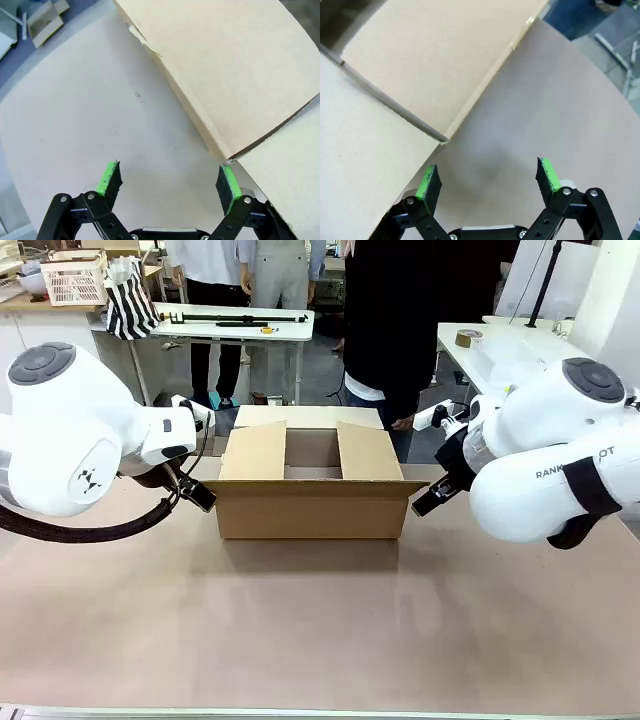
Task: Pack the gift set into the box.
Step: Place both hands on the side flaps of the Package Box and spread them outward.
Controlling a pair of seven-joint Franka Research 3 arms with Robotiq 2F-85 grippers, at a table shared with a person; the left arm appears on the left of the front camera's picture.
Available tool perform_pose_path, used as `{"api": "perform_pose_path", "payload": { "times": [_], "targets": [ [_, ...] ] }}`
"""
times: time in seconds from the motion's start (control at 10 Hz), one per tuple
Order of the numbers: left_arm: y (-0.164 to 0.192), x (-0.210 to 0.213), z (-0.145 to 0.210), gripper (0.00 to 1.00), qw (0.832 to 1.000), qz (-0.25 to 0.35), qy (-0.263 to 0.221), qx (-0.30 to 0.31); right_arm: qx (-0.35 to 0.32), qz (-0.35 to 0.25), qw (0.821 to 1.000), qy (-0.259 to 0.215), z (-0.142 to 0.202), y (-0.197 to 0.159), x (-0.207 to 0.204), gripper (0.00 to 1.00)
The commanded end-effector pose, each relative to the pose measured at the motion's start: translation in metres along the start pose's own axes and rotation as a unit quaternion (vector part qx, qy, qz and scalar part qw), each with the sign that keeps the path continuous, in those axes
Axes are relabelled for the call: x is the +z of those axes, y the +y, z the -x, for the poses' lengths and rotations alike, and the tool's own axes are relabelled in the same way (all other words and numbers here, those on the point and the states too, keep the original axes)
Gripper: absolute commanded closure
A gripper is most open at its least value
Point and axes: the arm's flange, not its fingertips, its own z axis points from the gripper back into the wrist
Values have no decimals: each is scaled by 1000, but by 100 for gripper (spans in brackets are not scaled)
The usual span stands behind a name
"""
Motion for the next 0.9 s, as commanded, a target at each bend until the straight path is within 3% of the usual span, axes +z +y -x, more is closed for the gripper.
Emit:
{"api": "perform_pose_path", "payload": {
  "times": [0.0, 0.8],
  "targets": [
    [0, 0, 0, 0, 1000, 0, 0, 0, 0, 0, 1000, 0, 0, 0, 0, 0],
    [0, 0, 0, 0, 1000, 0, 0, 0, 0, 0, 1000, 0, 0, 0, 0, 0]
  ]
}}
